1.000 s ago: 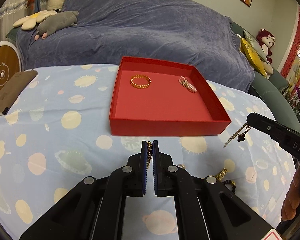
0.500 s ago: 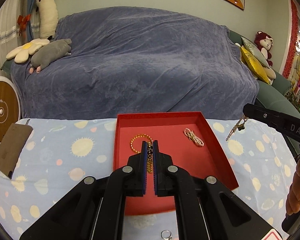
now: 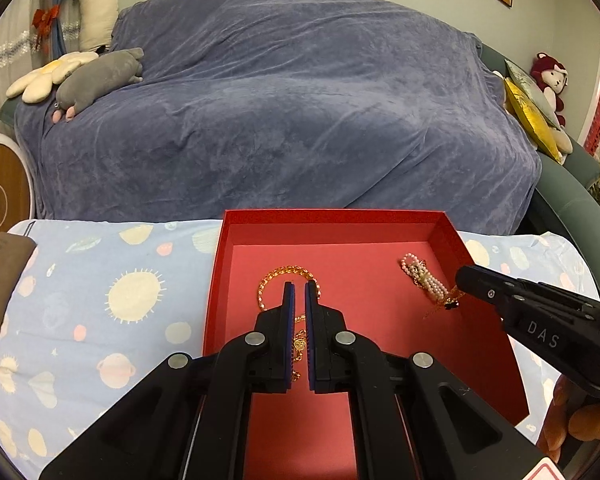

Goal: Organize jewelry
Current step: 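Carry both chains over the red box and open both grippers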

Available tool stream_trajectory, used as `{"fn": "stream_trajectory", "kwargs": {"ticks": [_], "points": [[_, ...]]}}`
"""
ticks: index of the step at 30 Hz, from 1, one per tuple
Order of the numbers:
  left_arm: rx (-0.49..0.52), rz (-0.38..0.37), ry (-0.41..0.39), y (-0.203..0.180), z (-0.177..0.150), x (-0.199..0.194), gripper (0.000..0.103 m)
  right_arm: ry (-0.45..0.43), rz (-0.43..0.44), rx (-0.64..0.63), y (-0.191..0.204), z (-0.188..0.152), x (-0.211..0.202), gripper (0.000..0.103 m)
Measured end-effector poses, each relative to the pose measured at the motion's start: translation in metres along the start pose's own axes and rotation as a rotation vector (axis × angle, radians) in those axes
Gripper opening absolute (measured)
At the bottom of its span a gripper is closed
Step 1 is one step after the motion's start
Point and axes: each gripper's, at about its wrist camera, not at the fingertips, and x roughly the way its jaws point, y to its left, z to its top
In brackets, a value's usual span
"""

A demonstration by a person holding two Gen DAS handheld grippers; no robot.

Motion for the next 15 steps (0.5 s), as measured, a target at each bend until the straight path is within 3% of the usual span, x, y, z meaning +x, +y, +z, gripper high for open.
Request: {"fn": "stream_trajectory", "kwargs": {"ticks": [8,10,12,15], "points": [[-0.024,0.026,0.03,0.016,-0.008,0.012,0.003,0.014,-0.047,0.005,-0.009,-0.008,0.013,0.012],[-0.032,0.036,0.035,0.019,-0.01,0.012,0.005,0.005,-0.045,0.022,-0.013,-0.009,0.008,0.024],[-0.036,0.036,0.035,0.021,-0.012,0.008,0.009,-0.013,-0.046,0.029,-0.015,-0.011,-0.002,0.034],[-0.047,0.044,0.028,0.026,-0.017,-0.004,0.031,-0.038,-0.053,0.021,-0.015,-0.014,-0.024,0.036]]}}
